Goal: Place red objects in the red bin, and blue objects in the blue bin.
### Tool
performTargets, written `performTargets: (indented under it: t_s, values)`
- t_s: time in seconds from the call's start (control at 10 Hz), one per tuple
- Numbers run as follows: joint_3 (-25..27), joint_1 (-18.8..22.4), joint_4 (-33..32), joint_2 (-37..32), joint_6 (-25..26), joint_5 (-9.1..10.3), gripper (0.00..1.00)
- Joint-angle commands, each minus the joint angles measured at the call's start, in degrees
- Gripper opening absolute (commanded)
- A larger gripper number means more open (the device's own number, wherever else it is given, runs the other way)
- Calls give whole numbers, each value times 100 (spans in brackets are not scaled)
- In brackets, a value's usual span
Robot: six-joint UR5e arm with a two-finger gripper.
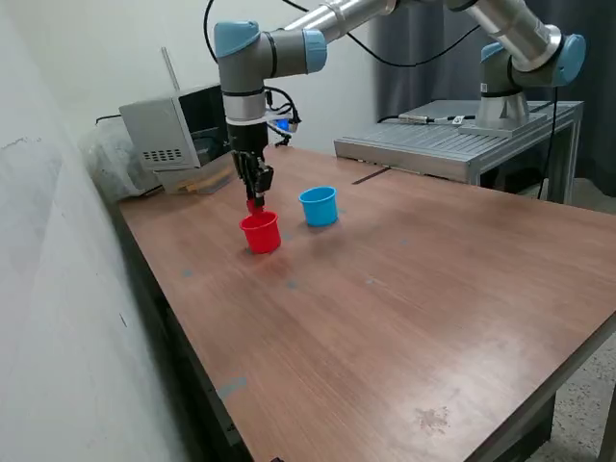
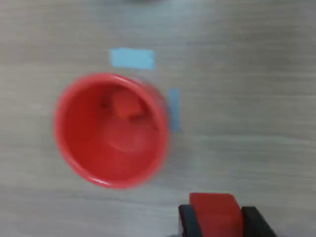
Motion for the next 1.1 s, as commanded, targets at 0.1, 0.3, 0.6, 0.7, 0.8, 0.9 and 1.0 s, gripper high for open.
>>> performTargets:
  t_s: [0.1, 0.3, 0.6, 0.7, 0.8, 0.9, 1.0]
  values:
    - [119, -332, 116, -15, 47, -315, 0]
    - [224, -412, 99, 46, 47, -315, 0]
    - [286, -649, 2, 108, -6, -263, 0]
    - [338, -649, -33, 91, -6, -254, 0]
    - [374, -641, -50, 82, -6, -245, 0]
    - [374, -632, -51, 73, -6, -228, 0]
    - [383, -606, -51, 73, -6, -158, 0]
